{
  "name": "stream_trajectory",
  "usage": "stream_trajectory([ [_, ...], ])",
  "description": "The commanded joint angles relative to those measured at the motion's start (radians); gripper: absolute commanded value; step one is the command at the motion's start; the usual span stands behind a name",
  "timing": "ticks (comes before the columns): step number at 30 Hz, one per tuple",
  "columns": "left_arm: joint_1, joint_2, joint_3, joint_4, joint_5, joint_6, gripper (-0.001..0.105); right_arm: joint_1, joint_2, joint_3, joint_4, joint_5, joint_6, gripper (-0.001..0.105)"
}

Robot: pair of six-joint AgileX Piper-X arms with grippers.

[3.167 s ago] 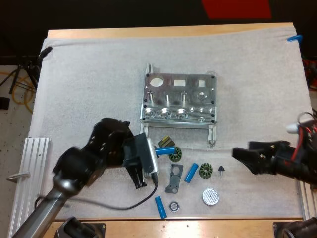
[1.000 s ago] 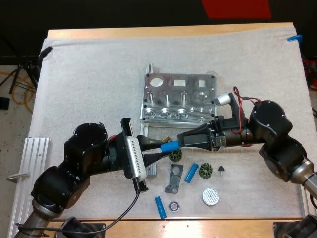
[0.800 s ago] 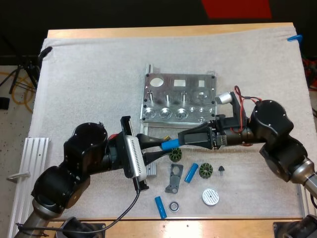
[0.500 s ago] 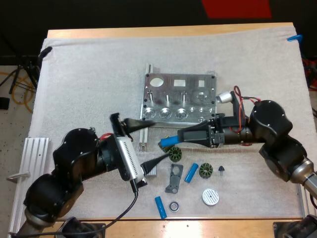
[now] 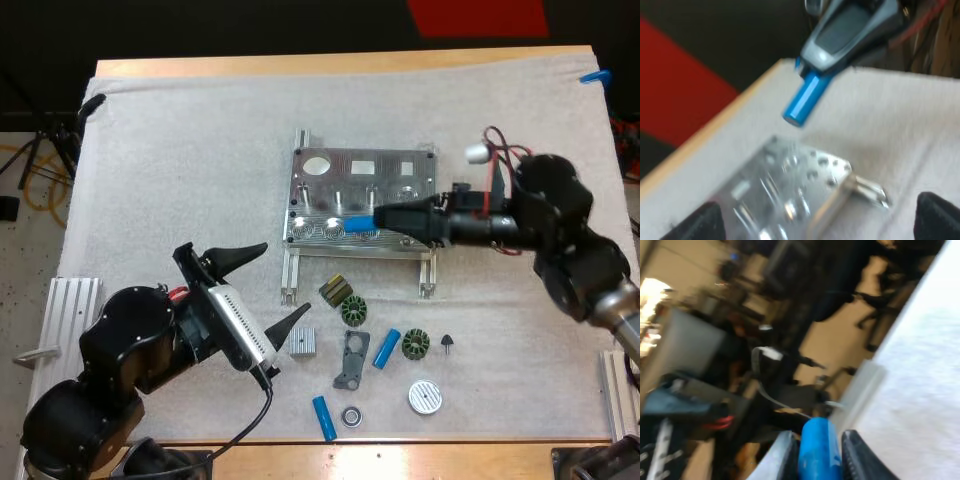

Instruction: Load cells from left to right

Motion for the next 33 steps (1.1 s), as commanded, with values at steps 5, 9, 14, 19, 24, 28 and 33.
stream_trajectory([
  [5, -0.003, 0.001, -0.005, 0.039, -0.019, -0.078, 0.075, -0.004, 0.097, -0.178, 0.302, 0.219, -0.238, 0.000],
  [9, -0.003, 0.001, -0.005, 0.047, -0.019, -0.101, 0.075, -0.004, 0.152, -0.281, 0.482, 0.369, -0.369, 0.000],
  [14, -0.003, 0.009, -0.005, 0.111, -0.019, -0.100, 0.075, -0.004, 0.262, -0.445, 0.723, 0.506, -0.524, 0.000],
  [19, -0.003, 0.011, -0.003, 0.128, -0.015, -0.100, 0.075, -0.004, 0.362, -0.562, 0.841, 0.582, -0.591, 0.000],
  [24, -0.003, 0.011, -0.003, 0.128, -0.015, -0.100, 0.075, -0.002, 0.445, -0.621, 0.874, 0.612, -0.627, 0.000],
  [28, -0.003, 0.011, -0.003, 0.128, -0.015, -0.100, 0.075, 0.000, 0.500, -0.642, 0.874, 0.624, -0.632, 0.000],
  [33, -0.003, 0.011, -0.003, 0.128, -0.015, -0.100, 0.075, 0.005, 0.552, -0.662, 0.879, 0.633, -0.637, 0.000],
])
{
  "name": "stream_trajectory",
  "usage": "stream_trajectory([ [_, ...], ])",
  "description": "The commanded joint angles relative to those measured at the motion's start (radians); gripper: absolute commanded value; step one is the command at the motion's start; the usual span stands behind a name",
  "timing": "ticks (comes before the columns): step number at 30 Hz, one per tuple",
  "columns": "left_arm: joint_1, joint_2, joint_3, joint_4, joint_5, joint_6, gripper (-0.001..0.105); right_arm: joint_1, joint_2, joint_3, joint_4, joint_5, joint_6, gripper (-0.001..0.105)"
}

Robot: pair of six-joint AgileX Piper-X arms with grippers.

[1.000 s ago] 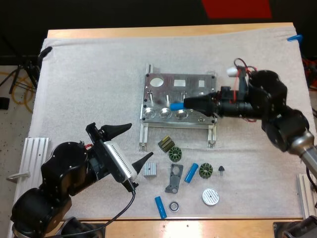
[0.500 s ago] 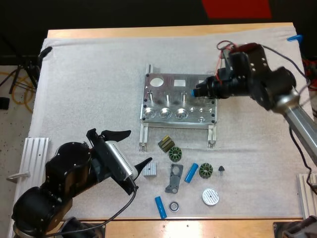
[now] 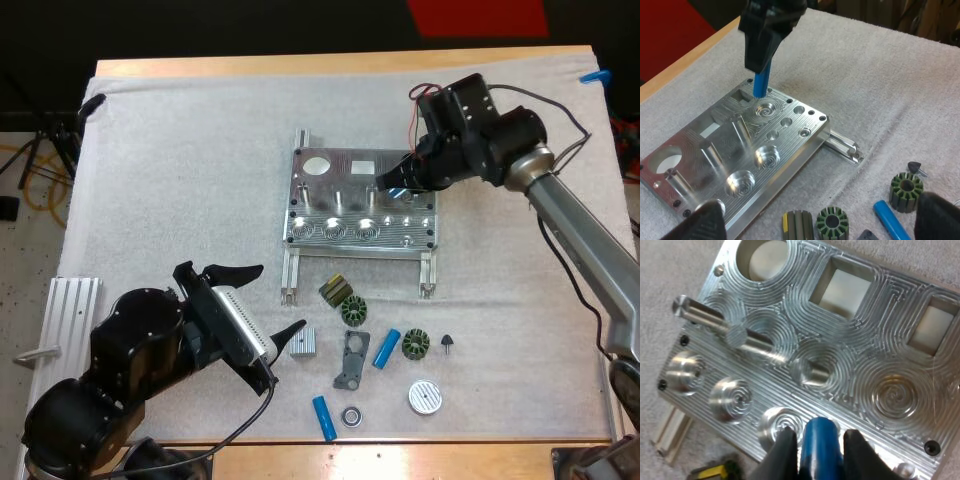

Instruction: Load cells from left to right

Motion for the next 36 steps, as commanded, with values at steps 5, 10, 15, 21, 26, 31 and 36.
stream_trajectory([
  [5, -0.003, 0.002, -0.003, -0.005, -0.013, -0.013, 0.075, 0.058, 0.058, -0.053, 0.038, 0.107, -0.080, 0.000],
  [10, -0.003, 0.002, -0.003, -0.005, -0.013, -0.014, 0.075, 0.102, 0.101, -0.077, 0.066, 0.198, -0.101, 0.000],
  [15, -0.003, 0.002, -0.003, -0.005, -0.013, -0.014, 0.075, 0.110, 0.119, -0.080, 0.114, 0.215, -0.119, 0.000],
  [21, -0.003, 0.002, -0.003, -0.005, -0.011, -0.014, 0.075, 0.110, 0.124, -0.080, 0.116, 0.215, -0.121, 0.000],
  [26, -0.003, 0.002, -0.003, -0.005, -0.011, -0.014, 0.075, 0.110, 0.124, -0.080, 0.090, 0.215, -0.121, 0.000],
  [31, -0.003, 0.002, -0.003, -0.005, -0.011, -0.014, 0.075, 0.110, 0.129, -0.080, 0.075, 0.215, -0.121, 0.000],
  [36, -0.003, 0.002, -0.003, -0.005, -0.011, -0.014, 0.075, 0.110, 0.151, -0.080, 0.073, 0.188, -0.121, 0.000],
])
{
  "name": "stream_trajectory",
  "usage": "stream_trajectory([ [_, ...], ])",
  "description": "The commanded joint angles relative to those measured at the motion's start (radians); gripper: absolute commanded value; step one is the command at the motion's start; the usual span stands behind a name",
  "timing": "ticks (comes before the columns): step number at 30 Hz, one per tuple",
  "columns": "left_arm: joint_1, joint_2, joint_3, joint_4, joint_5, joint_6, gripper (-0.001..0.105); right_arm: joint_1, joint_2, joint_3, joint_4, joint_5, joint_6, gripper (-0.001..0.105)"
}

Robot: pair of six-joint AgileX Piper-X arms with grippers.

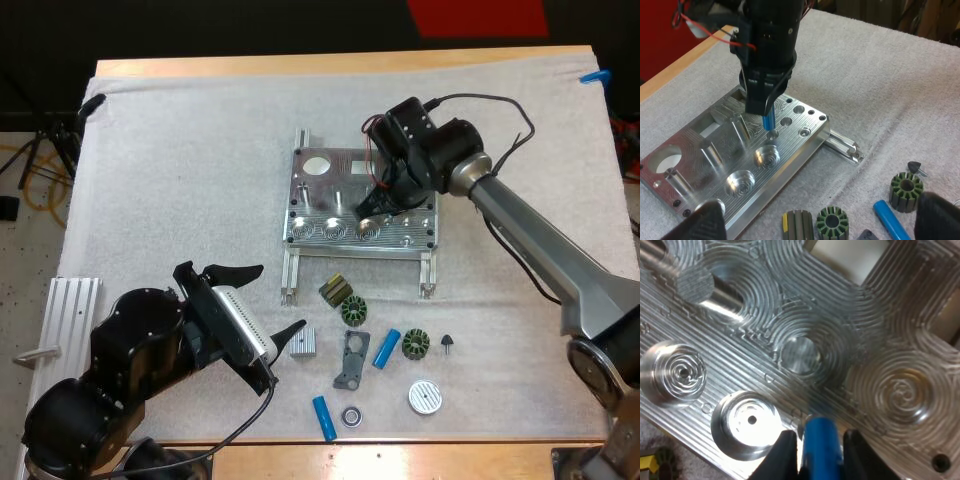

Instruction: Load cells from left to right

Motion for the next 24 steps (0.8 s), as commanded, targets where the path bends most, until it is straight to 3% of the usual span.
stream_trajectory([
  [1, -0.003, 0.002, -0.003, -0.003, -0.011, -0.014, 0.075, -0.002, 0.009, -0.010, 0.001, -0.020, -0.008, 0.000],
  [24, -0.003, 0.002, -0.003, -0.003, -0.011, -0.014, 0.075, 0.002, 0.029, -0.010, 0.010, 0.024, -0.008, 0.000],
])
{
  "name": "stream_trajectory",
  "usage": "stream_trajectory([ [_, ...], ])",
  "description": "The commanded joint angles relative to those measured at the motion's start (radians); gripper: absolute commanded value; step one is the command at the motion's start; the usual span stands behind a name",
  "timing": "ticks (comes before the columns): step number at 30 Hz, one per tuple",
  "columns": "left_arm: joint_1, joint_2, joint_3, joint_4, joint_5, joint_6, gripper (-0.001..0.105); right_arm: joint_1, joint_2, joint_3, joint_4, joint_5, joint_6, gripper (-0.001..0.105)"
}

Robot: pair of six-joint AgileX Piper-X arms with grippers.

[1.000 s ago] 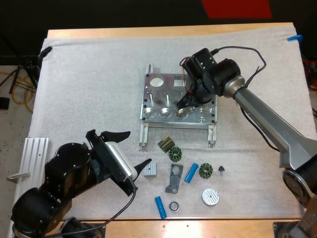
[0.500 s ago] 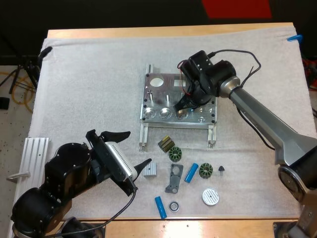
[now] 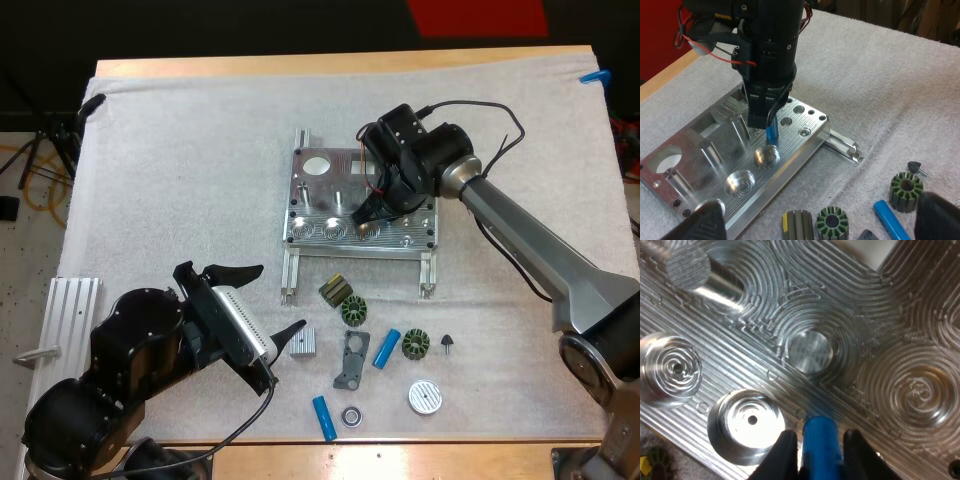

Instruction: Load cells from left to right

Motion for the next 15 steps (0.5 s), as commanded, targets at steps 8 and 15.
stream_trajectory([
  [8, -0.003, 0.002, -0.003, -0.003, -0.011, -0.014, 0.075, 0.000, 0.032, -0.009, 0.001, -0.034, -0.008, 0.000],
  [15, -0.003, 0.002, -0.003, -0.003, -0.011, -0.014, 0.075, 0.000, 0.039, -0.009, -0.006, -0.044, 0.004, 0.000],
])
